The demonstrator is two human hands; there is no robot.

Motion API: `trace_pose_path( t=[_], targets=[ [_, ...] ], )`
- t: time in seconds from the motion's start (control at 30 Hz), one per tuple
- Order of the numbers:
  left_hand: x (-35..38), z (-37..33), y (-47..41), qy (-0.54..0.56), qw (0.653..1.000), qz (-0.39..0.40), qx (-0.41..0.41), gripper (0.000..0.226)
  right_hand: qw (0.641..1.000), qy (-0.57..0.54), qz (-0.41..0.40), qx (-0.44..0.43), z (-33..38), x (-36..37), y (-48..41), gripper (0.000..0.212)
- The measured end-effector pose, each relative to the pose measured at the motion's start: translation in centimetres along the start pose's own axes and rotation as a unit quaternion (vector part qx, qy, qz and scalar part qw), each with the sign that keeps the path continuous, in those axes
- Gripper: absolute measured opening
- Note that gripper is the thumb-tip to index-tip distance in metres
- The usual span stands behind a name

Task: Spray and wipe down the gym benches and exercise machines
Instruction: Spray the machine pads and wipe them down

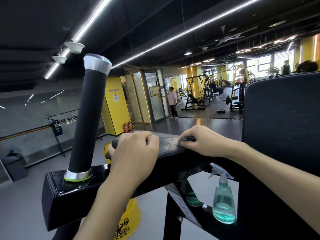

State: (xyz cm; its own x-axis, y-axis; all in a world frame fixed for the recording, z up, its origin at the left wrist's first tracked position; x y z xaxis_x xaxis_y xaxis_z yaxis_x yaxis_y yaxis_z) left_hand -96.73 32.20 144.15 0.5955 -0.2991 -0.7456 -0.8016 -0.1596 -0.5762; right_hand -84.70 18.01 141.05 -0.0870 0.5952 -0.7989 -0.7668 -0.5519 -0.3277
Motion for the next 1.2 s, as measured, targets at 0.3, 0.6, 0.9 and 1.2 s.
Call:
trace_pose_path(
  t=[0.3,0.6,0.9,1.2],
  targets=[
    [-0.1,-0.2,0.1,-0.003,1.000,0.001,-0.001,0.034,0.999,0.007,0.033,0.002,0.8,0.4,-1.0,0.015],
    [-0.1,-0.2,0.1,-0.013,1.000,0.007,0.001,0.036,0.999,0.019,0.046,0.004,1.8,1.0,-2.0,0.017],
    [-0.1,-0.1,0.1,-0.015,1.000,0.008,0.001,0.035,0.999,0.029,0.046,0.006,1.6,1.4,-3.1,0.018],
    [-1.2,2.0,-0.3,-0.050,0.997,0.037,-0.045,0.034,0.998,0.021,0.059,-0.002,2.0,2.0,-4.5,0.016]
  ],
)
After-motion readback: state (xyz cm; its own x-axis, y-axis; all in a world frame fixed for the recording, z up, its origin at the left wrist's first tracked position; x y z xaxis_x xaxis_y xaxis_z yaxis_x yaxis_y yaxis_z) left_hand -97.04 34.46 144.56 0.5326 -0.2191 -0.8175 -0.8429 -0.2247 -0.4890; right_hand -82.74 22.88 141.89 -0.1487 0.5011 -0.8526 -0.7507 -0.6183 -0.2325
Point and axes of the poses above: each hand's wrist, its own y-axis away from the middle knuckle, its own x-axis out of the palm, z = x × y, the point moved 9 cm from there along -y, towards the middle knuckle, and after that the axes turned 9 degrees about x, right-handed, at the moved point
